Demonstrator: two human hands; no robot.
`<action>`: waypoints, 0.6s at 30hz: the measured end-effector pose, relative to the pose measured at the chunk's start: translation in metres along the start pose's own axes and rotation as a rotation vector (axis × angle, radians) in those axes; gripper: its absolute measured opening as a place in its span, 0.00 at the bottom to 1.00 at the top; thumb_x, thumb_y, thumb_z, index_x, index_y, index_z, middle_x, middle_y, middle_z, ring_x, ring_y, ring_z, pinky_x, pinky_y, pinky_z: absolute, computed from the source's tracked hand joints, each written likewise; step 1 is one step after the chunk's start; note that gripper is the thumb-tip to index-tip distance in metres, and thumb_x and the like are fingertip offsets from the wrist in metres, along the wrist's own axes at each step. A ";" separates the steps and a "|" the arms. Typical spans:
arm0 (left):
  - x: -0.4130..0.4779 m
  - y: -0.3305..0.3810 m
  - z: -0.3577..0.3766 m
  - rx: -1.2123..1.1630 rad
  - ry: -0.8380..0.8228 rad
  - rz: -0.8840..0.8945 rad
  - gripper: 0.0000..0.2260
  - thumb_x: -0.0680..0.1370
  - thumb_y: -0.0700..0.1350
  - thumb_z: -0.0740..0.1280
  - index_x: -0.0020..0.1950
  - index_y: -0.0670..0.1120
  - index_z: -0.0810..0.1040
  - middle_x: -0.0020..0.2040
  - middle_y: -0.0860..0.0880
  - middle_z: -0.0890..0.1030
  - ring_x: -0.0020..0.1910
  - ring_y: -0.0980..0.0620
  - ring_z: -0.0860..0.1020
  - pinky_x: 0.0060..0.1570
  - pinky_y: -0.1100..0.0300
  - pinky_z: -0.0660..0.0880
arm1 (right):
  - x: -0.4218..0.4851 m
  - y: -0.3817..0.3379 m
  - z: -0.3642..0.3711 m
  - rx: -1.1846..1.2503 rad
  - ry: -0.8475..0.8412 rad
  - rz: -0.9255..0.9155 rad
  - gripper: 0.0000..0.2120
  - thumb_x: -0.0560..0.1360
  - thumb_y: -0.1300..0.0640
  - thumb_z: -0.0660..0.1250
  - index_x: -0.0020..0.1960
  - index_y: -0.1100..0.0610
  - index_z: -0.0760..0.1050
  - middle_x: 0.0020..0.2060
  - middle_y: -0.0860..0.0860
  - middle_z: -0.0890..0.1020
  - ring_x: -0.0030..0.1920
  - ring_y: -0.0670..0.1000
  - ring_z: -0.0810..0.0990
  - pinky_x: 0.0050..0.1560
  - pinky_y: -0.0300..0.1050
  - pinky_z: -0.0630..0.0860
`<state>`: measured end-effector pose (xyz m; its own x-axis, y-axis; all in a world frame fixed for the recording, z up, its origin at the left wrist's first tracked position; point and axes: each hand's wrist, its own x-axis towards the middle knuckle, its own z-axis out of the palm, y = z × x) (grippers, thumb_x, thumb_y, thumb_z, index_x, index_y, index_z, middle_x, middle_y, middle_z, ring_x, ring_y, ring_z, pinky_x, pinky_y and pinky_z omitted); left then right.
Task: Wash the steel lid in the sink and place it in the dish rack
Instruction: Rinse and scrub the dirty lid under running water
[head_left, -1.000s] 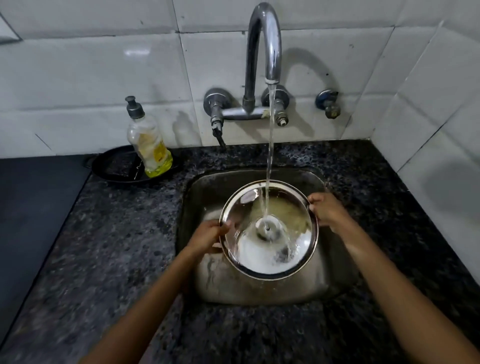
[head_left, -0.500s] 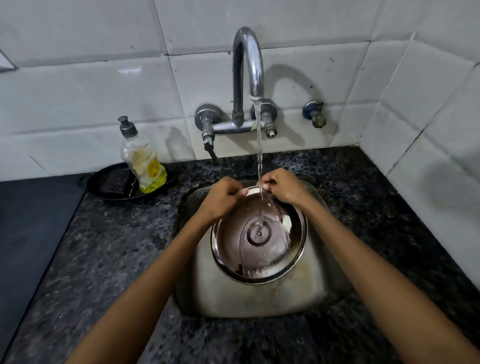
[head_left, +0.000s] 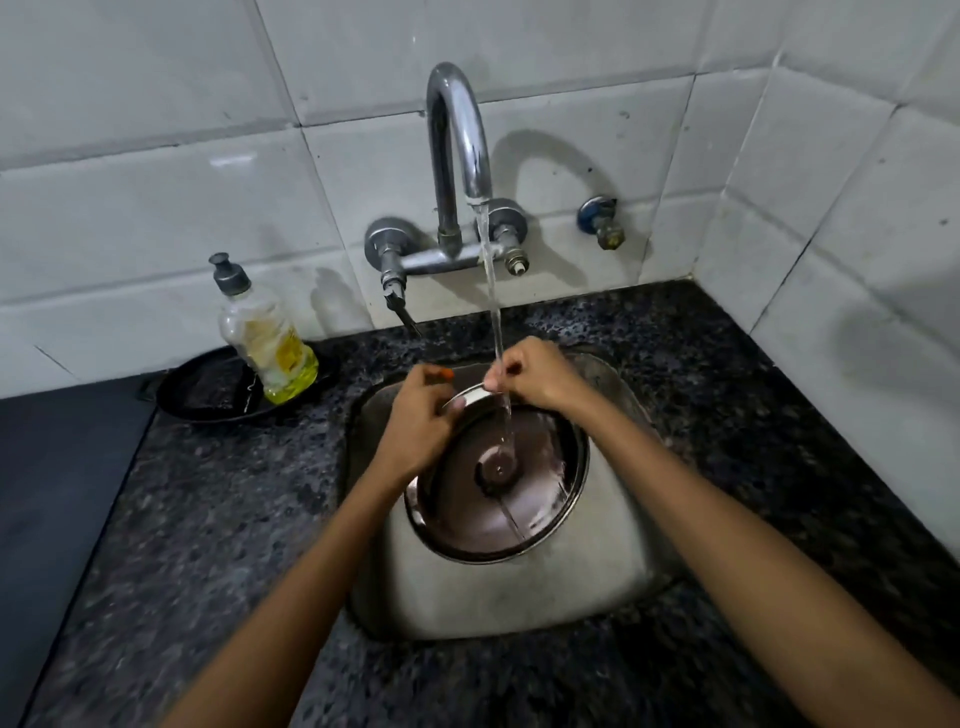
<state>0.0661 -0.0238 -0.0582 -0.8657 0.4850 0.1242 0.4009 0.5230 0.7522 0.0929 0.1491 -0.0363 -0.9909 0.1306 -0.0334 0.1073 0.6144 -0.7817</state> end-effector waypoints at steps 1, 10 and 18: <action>0.004 0.003 0.001 -0.011 0.045 -0.013 0.10 0.76 0.39 0.65 0.47 0.33 0.81 0.56 0.46 0.71 0.54 0.54 0.70 0.50 0.71 0.63 | 0.002 -0.006 0.000 -0.008 0.010 -0.026 0.07 0.69 0.60 0.72 0.45 0.62 0.83 0.40 0.53 0.83 0.41 0.42 0.78 0.41 0.33 0.70; -0.011 -0.014 -0.003 -0.316 0.217 -0.213 0.09 0.77 0.42 0.63 0.43 0.43 0.83 0.48 0.49 0.78 0.50 0.51 0.76 0.52 0.58 0.74 | -0.017 0.044 -0.016 -0.141 0.135 0.109 0.11 0.71 0.55 0.70 0.52 0.57 0.79 0.48 0.56 0.83 0.50 0.54 0.80 0.54 0.46 0.74; 0.019 0.025 0.024 -0.400 0.187 -0.579 0.15 0.75 0.39 0.63 0.28 0.42 0.75 0.30 0.45 0.75 0.34 0.47 0.74 0.41 0.51 0.76 | -0.079 -0.001 0.057 0.008 -0.174 -0.020 0.30 0.68 0.45 0.71 0.65 0.53 0.66 0.59 0.53 0.77 0.59 0.50 0.74 0.56 0.45 0.72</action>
<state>0.0666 0.0157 -0.0530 -0.9570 0.0614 -0.2835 -0.2461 0.3457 0.9055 0.1666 0.0937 -0.0688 -0.9921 -0.0186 -0.1239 0.0871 0.6090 -0.7884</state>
